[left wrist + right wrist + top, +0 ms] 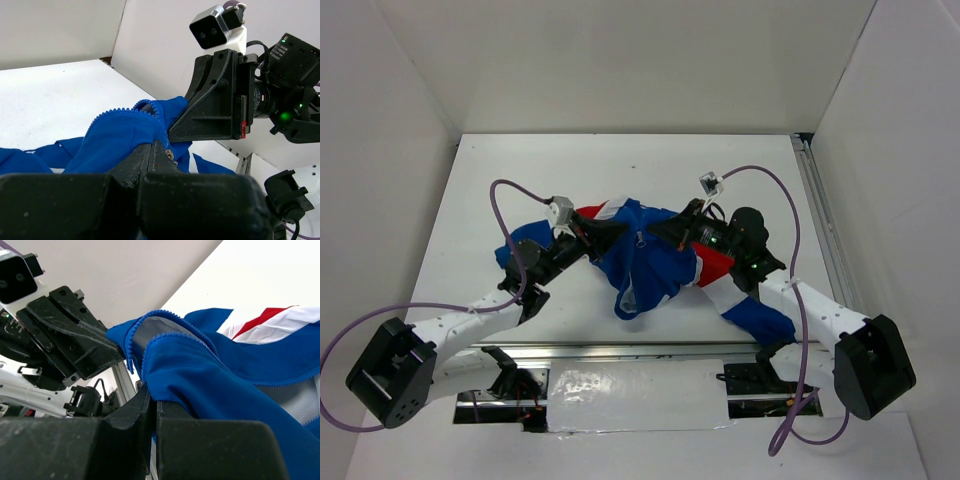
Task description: Zip up the jacket
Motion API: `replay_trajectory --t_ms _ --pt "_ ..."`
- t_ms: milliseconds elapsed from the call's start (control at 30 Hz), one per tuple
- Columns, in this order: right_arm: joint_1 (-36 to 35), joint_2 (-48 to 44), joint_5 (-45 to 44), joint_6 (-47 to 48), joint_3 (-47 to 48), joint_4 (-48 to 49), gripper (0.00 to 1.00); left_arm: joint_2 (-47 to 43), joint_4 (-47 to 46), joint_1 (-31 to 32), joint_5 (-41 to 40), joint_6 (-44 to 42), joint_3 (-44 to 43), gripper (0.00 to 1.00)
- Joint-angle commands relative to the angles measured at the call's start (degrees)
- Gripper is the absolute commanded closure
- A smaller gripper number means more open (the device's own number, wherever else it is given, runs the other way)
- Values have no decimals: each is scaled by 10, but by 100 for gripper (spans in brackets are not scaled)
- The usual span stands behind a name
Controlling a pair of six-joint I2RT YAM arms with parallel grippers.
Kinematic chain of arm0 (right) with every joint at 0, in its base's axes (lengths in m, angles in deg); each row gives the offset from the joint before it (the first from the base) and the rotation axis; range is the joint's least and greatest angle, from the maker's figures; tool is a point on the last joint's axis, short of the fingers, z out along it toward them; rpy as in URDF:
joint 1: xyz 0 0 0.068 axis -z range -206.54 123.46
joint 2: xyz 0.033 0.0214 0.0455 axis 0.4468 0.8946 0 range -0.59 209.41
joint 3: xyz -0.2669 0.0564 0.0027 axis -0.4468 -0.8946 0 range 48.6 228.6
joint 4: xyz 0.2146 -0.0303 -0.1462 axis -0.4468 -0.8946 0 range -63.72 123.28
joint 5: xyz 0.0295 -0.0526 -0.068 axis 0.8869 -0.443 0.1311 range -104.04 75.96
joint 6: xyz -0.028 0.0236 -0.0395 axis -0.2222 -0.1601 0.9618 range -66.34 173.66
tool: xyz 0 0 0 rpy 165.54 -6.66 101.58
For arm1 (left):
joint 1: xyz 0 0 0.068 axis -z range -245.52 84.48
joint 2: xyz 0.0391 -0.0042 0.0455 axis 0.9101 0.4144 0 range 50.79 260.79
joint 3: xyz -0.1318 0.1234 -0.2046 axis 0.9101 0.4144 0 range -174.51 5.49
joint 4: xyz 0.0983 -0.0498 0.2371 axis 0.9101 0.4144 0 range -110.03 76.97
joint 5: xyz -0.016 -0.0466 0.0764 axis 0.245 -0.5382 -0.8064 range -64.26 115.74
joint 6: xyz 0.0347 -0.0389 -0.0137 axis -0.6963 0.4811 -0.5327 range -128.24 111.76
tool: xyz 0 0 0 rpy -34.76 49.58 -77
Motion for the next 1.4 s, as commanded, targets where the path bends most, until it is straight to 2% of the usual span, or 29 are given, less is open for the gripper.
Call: replay_trajectory --t_ms 0,533,800,967,1367 --pt "-1 -11 1 -1 32 15 100 0 -64 2 3 0 9 100" --pt "3 -5 4 2 45 9 100 0 -55 2 2 -2 16 100" --pt "5 0 -6 -1 51 2 100 -11 -73 2 29 -5 30 100" --pt "6 5 -1 -6 49 19 100 -13 -65 2 72 7 31 100" --pt "15 -13 11 -22 36 34 100 -16 50 2 147 17 27 100"
